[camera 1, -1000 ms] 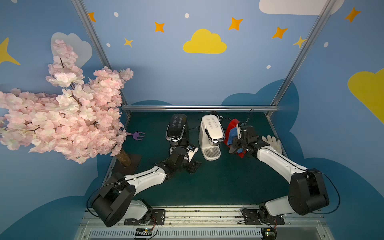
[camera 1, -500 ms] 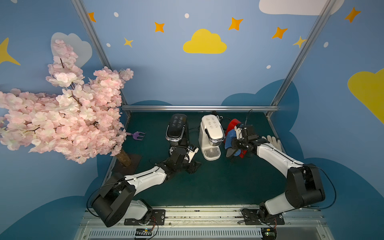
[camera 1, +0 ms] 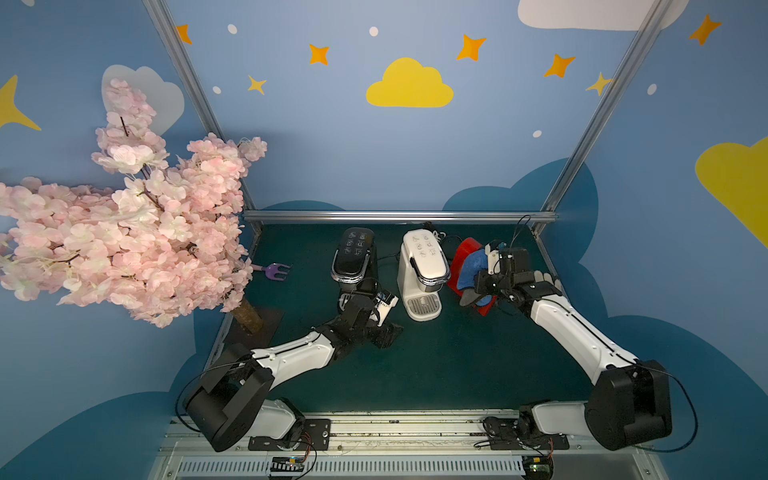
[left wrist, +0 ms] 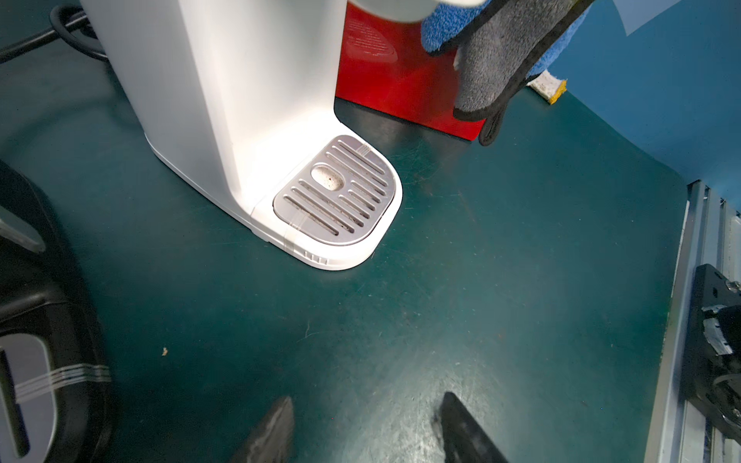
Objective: Wipe the surface of a coffee machine
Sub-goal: Wipe the dirt from the surface of the coffee machine.
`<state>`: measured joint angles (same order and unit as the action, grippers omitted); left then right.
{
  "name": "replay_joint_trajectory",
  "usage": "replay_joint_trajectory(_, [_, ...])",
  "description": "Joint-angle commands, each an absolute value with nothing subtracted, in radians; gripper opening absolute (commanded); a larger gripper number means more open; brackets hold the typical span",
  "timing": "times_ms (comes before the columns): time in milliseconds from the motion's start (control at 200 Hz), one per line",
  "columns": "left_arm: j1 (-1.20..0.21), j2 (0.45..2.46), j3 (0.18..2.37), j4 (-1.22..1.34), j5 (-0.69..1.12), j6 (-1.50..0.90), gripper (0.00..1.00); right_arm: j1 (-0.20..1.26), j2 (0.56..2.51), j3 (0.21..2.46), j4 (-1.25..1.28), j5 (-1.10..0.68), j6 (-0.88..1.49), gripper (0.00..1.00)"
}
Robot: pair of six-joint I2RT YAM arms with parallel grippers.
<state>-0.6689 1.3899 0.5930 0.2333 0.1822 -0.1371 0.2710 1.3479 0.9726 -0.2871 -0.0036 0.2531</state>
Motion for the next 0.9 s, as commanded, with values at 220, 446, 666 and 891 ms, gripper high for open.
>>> replay_joint_trajectory(220, [-0.675, 1.404, 0.623, 0.222, 0.171, -0.116, 0.6, 0.263, 1.541, 1.011, -0.345, -0.032, 0.236, 0.0])
replay_joint_trajectory(446, [-0.676, 1.405, 0.624, 0.219, 0.166, -0.112, 0.6, 0.266, 1.605, 1.013, -0.339, -0.053, 0.241, 0.0])
replay_joint_trajectory(666, [-0.676, 1.414, 0.626, 0.225, 0.167, -0.118, 0.6, 0.289, 1.445, 1.033, -0.364, -0.038, 0.223, 0.0])
replay_joint_trajectory(891, [-0.676, 1.428, 0.633, 0.225, 0.17, -0.132, 0.6, 0.311, 1.225, 1.074, -0.334, -0.191, 0.214, 0.0])
